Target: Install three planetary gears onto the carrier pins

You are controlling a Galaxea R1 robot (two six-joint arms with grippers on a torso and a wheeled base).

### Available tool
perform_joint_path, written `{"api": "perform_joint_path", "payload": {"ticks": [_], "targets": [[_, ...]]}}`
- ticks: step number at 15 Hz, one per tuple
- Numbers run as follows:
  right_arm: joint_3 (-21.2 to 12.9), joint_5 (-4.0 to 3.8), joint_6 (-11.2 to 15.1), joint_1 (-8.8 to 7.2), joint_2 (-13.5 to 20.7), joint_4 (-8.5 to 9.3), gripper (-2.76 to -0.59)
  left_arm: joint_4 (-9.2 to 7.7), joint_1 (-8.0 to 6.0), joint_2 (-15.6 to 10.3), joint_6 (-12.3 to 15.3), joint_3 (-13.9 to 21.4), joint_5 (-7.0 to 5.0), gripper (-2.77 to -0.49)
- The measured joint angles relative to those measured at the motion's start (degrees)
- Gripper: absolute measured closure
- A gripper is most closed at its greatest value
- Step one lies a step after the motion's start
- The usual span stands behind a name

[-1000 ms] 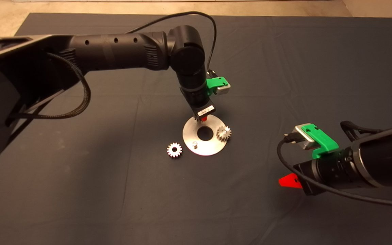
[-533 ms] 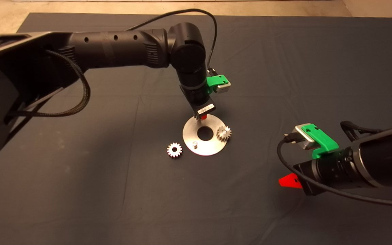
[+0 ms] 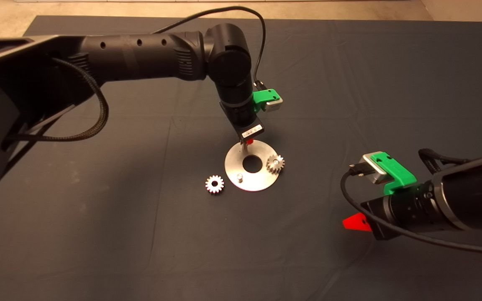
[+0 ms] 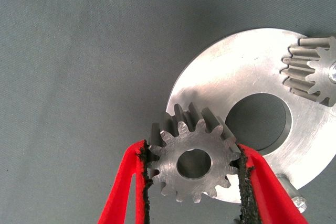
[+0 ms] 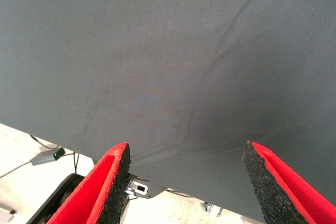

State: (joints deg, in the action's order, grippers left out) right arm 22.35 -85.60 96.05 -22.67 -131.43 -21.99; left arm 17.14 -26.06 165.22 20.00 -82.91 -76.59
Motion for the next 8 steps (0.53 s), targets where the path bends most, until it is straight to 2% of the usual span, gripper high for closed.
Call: {"api": "perform_joint_path", "payload": {"ticks": [8], "targets": [[0.0,0.0,0.0,0.0,0.0,0.0,-1.6,-0.02,0.02,0.0,0.0,0.0,0.13,-0.77]]}}
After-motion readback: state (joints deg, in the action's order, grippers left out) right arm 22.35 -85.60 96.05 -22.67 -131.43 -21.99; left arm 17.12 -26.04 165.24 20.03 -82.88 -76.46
